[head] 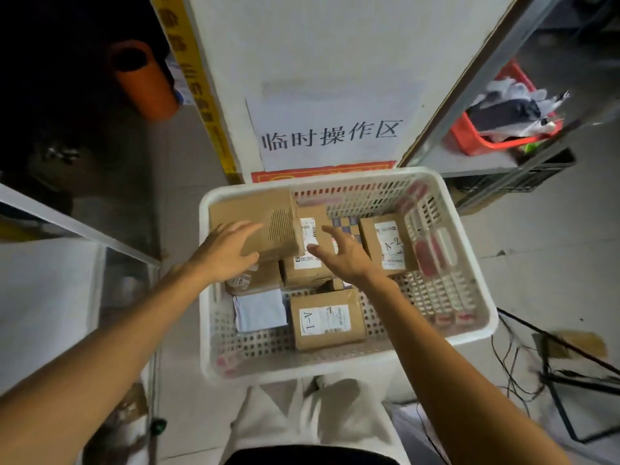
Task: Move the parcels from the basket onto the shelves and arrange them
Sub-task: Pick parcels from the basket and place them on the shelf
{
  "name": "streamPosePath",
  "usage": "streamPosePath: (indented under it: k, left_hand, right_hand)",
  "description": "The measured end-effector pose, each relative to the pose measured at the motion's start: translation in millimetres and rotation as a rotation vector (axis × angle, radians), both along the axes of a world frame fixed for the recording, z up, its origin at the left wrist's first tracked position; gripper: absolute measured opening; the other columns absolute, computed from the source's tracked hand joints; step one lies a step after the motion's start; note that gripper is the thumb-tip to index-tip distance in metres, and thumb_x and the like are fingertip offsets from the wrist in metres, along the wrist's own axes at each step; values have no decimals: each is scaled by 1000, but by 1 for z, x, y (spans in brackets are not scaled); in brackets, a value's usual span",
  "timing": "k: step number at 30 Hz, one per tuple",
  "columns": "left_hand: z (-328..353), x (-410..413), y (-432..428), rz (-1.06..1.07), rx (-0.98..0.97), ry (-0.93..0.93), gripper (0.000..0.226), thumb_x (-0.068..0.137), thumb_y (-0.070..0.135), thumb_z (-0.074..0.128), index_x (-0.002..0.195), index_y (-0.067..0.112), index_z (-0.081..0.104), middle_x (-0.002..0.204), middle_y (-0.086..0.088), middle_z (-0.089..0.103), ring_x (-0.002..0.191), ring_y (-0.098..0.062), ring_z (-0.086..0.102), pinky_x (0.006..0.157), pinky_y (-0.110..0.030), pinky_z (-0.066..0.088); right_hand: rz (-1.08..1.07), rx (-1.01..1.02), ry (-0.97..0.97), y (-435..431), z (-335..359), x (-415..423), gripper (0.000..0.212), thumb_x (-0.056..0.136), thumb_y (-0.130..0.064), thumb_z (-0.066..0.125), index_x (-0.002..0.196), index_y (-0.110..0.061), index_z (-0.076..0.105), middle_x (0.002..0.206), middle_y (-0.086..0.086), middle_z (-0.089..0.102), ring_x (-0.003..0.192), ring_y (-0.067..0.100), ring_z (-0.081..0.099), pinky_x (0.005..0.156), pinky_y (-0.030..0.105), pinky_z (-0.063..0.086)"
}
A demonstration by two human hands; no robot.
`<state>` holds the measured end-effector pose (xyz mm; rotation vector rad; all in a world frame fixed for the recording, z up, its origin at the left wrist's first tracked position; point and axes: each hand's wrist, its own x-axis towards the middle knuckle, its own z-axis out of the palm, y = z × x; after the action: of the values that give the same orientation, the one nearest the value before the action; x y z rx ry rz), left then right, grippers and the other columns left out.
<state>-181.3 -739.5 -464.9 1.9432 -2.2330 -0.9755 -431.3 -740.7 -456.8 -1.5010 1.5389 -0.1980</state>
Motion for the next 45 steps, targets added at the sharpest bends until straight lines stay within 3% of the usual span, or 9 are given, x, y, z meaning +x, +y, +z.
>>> streamPosePath:
  k: [6,13,21,28,31,33,35,41,45]
  left_hand:
    - [-53,13,-6,98,-54,-150,80,82,31,71,149,29,27,155,-4,22,141,-28,19,110,-44,31]
    - [-88,8,-9,264,-104,-125,88,72,39,79,147,35,32,149,-2,20,138,-29,16,111,-53,30]
    - [-88,-21,-20,232,-85,-109,86,81,44,69,150,37,19,154,-5,14,145,-28,2,115,-56,21]
    - [-94,-36,-19,361,-184,147,62,88,47,57,145,35,36,154,1,10,145,-26,7,109,-59,31]
    - [-103,-25,-18,556,-64,262,88,83,48,66,148,45,6,157,11,-5,146,-21,6,110,-46,22]
    - [-101,-20,-17,681,161,425,90,73,58,71,143,49,16,151,12,31,135,-10,34,102,-31,36]
    - [-101,-18,-12,730,280,531,57,66,62,74,114,50,47,109,28,63,104,4,60,82,-16,50]
    - [-81,-15,11,684,231,666,62,73,32,81,126,29,50,116,12,65,107,-8,61,94,-38,52]
    - [-37,-15,16,651,167,670,66,71,31,81,126,32,45,119,14,59,113,-12,58,88,-32,53]
  right_hand:
    - [-2,98,-155,-66,-60,26,62,94,-40,60,146,-13,40,149,7,43,136,22,41,106,32,37]
    - [-270,235,-452,-91,-115,47,52,87,-30,72,130,-14,48,111,-5,62,93,2,62,61,8,49]
    - [-365,362,-555,-94,-114,24,68,82,-36,75,137,-23,37,121,6,66,97,21,71,76,46,60]
    - [-374,391,-594,-86,-114,-12,71,82,-33,74,142,-23,36,120,7,67,95,16,72,62,25,57]
    - [-414,435,-616,-68,-124,-24,63,85,-34,71,141,-27,42,120,1,68,96,14,71,66,26,58]
    - [-449,465,-625,-56,-127,-27,62,85,-35,71,141,-28,44,120,-3,68,99,13,70,71,29,57]
    - [-471,482,-638,-46,-126,-29,52,86,-34,70,133,-31,49,113,-8,72,98,9,70,70,29,57]
    - [-455,414,-622,-19,-94,-32,35,92,-27,64,126,-20,58,106,-6,73,103,17,68,69,33,55]
    - [-436,304,-629,-11,-56,-33,30,95,-23,60,124,-14,58,114,5,69,111,28,63,76,43,59]
